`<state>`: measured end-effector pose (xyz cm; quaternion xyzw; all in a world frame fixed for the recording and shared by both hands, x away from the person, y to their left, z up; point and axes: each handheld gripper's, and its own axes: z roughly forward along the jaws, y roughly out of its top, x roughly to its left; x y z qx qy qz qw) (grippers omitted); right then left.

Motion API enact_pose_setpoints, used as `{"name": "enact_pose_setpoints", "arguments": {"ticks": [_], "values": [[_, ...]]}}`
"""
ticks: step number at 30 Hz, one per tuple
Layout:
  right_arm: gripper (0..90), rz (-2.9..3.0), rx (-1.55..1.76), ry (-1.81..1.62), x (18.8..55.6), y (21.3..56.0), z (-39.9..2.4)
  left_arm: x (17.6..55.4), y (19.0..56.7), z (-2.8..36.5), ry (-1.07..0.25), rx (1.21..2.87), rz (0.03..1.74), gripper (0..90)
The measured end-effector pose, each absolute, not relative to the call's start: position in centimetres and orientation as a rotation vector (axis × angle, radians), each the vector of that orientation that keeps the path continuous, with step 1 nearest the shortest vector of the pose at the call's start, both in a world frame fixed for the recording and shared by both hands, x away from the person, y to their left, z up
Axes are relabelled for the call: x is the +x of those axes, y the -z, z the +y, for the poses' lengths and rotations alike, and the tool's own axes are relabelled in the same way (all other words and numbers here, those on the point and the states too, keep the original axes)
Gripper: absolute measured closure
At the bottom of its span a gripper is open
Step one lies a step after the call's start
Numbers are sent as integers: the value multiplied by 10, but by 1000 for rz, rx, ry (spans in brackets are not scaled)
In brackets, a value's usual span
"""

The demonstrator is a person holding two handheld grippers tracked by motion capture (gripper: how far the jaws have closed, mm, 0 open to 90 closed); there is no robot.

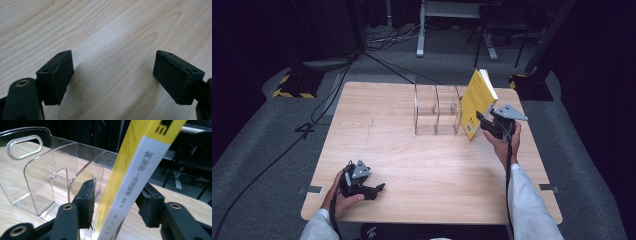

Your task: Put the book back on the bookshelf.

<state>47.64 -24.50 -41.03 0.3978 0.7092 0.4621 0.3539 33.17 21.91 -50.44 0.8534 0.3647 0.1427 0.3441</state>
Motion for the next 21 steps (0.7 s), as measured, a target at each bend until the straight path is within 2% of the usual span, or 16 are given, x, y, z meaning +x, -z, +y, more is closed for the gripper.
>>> {"name": "enact_pose_setpoints", "arguments": {"ticks": [21], "values": [[422, 2014, 909, -1113, 451, 403, -263, 332, 504, 219, -372, 2217, 946, 175]]}}
